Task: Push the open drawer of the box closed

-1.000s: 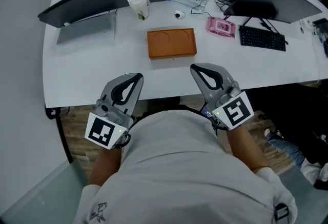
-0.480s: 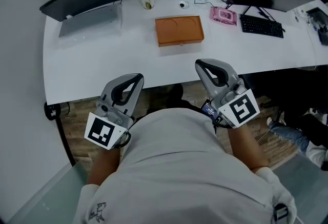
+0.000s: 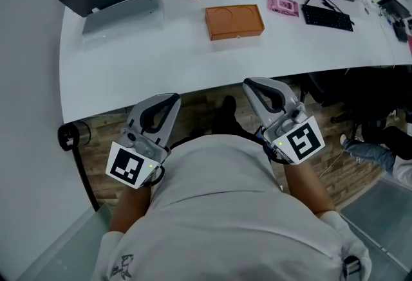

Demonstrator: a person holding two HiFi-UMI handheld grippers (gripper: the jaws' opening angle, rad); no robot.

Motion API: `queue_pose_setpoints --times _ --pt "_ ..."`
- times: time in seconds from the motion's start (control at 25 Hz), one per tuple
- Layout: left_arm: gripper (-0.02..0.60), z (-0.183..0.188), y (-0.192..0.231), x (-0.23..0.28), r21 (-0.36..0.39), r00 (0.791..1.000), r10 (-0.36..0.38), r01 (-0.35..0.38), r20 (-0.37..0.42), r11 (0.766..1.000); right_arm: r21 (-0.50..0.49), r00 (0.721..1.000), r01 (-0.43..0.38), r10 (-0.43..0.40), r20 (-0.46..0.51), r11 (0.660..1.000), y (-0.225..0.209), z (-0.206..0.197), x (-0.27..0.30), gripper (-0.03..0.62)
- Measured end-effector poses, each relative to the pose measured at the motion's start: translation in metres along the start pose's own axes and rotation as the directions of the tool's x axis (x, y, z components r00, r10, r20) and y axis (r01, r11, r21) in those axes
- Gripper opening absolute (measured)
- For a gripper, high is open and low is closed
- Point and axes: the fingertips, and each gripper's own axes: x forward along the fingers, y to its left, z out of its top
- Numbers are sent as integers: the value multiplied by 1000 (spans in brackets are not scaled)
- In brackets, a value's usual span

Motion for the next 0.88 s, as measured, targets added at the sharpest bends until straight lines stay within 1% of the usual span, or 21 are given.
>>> queue_pose_setpoints --times 0.2,0.4,0.64,0.76,0.88 --pt "-1 -1 -25 -24 -6 999 -49 49 9 999 41 999 29 -28 -23 999 45 1 -24 3" --pt "-2 8 -53 -33 -8 997 -74 74 26 997 48 998 42 -39 -44 998 65 2 -55 3" --pt "-1 11 -88 -26 -3 998 -55 55 30 998 40 999 9 -7 -32 999 67 1 -88 3" --pt "-1 10 -116 -7 -16 999 -49 49 23 999 47 999 -15 17 -29 999 58 -4 -113 3" --pt "-2 2 -151 17 -12 998 -57 57 -16 998 48 999 -41 42 -27 998 45 -14 -141 3"
